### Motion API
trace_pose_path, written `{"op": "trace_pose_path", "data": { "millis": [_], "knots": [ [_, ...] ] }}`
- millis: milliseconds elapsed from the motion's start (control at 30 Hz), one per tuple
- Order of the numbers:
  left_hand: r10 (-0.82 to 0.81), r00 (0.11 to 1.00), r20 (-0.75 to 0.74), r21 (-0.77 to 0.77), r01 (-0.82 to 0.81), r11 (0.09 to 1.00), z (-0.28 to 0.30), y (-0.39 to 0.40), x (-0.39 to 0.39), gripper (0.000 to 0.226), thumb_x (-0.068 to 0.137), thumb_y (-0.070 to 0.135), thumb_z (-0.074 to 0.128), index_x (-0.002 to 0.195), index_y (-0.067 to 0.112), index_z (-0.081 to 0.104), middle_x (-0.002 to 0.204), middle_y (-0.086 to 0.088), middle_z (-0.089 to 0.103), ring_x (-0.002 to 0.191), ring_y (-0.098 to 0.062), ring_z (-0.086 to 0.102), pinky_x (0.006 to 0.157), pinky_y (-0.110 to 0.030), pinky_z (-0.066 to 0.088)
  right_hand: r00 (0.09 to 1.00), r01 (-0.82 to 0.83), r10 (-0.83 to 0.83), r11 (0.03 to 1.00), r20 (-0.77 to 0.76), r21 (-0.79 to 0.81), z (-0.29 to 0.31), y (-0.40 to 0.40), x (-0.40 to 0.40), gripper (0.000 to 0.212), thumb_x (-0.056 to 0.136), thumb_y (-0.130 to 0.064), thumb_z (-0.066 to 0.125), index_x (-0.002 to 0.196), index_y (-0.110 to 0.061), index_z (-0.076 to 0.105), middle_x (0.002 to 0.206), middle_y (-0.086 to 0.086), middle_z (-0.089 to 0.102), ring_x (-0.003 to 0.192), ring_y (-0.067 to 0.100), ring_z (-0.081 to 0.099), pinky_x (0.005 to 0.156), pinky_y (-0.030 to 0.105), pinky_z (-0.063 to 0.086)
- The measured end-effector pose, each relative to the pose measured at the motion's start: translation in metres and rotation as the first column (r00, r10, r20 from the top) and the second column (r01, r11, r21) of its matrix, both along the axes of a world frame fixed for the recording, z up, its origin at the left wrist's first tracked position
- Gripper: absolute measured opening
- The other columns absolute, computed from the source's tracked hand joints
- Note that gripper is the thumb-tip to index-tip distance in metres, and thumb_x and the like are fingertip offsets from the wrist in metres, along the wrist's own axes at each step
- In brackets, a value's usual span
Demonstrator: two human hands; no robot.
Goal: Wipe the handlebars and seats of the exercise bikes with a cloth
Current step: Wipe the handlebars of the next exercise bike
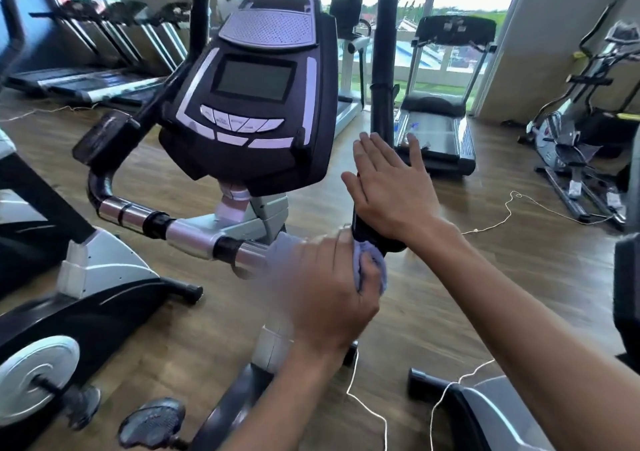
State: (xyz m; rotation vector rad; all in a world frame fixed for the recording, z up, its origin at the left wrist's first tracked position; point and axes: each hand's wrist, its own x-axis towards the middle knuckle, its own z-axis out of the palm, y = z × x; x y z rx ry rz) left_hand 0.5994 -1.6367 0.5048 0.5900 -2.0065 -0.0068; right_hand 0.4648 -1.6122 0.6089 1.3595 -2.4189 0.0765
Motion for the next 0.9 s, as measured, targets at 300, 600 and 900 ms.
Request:
{"op": "trace_pose_path", "data": {
  "millis": [300,600,900],
  "knots": [
    [-0.075,0.990,0.115,-0.012,0.077,0.997,0.021,-0.080,0.036,0.038,0.093,0.034,0.047,0.091,0.010,0.076,0.085,-0.008,0.075,0.076,-0.032,0.070,0.072,-0.039,0.050,1.000,0.003,-0.004,1.000,-0.010,-0.030,-0.007,0.008,0.008,0.073,0.106,-0.053,0.011,0.163,-0.009,0.004,0.172,0.004,-0.002,0.158,0.014,-0.009,0.125,0.052,-0.013],
    [-0.266,0.958,0.106,-0.063,0.273,0.960,0.011,-0.096,0.051,0.034,0.095,0.029,0.052,0.102,0.006,0.076,0.089,-0.007,0.073,0.082,-0.029,0.068,0.078,-0.038,0.052,0.999,-0.031,0.029,0.996,-0.028,-0.082,-0.017,0.009,0.004,0.081,0.099,-0.059,0.002,0.164,-0.009,0.006,0.172,0.004,0.000,0.158,0.014,-0.008,0.125,0.048,-0.012],
    [-0.143,0.988,0.049,0.088,0.138,0.986,0.000,-0.018,0.016,0.032,0.089,0.033,0.056,0.099,0.008,0.075,0.086,-0.007,0.073,0.078,-0.030,0.065,0.076,-0.043,0.051,0.999,-0.030,0.025,0.992,-0.038,-0.125,-0.024,0.009,0.011,0.080,0.099,-0.057,0.003,0.163,-0.008,0.011,0.172,0.006,0.008,0.158,0.015,-0.001,0.125,0.049,-0.011]
  ]
}}
